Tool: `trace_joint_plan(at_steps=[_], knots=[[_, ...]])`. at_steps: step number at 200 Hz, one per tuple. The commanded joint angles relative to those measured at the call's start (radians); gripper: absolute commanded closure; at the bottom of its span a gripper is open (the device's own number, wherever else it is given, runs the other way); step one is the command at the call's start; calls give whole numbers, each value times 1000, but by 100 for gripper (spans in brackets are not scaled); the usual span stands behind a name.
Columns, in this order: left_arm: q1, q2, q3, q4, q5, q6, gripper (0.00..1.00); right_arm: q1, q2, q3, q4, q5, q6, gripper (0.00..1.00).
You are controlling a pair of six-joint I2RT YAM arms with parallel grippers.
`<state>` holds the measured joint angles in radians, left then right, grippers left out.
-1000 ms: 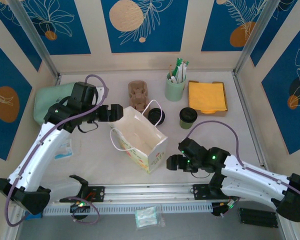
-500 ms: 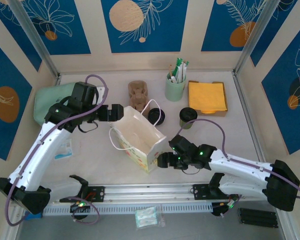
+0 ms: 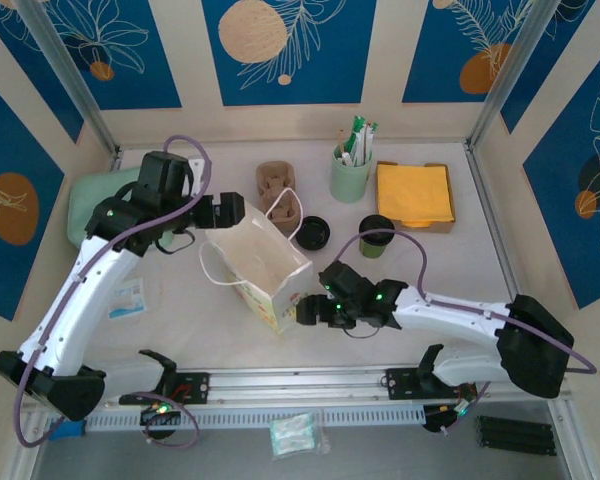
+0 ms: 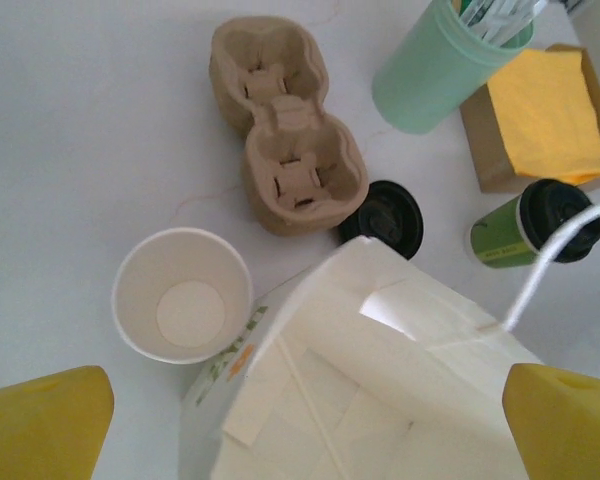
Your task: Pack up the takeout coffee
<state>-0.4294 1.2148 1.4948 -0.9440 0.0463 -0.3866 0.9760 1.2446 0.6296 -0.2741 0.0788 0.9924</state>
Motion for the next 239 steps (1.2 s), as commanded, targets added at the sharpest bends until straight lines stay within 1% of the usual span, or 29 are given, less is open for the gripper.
trace_joint_plan(at_steps=[1, 33, 80, 131, 153, 192, 220, 239], knots=[[17, 7, 49, 2, -20, 2, 1, 9, 61, 65, 82, 38, 5, 23], [21, 2, 61, -7, -22, 0, 1, 8, 189, 153, 128, 58, 4, 23], [26, -14, 56, -16, -20, -1, 1, 7, 358, 306, 166, 49, -18, 23], [27, -28, 42, -12, -14, -11, 1, 4, 513, 494, 152, 7, -58, 23], [27, -34, 30, -9, -12, -15, 0, 0, 561, 548, 140, -6, -69, 23], [29, -41, 19, -2, -10, -18, 1, -16, 572, 581, 120, -25, -84, 23], [29, -40, 28, -3, -11, -17, 1, -23, 520, 576, 88, -28, -106, 22], [29, -34, 37, -3, -8, -14, 1, -30, 475, 575, 56, -30, -116, 20]])
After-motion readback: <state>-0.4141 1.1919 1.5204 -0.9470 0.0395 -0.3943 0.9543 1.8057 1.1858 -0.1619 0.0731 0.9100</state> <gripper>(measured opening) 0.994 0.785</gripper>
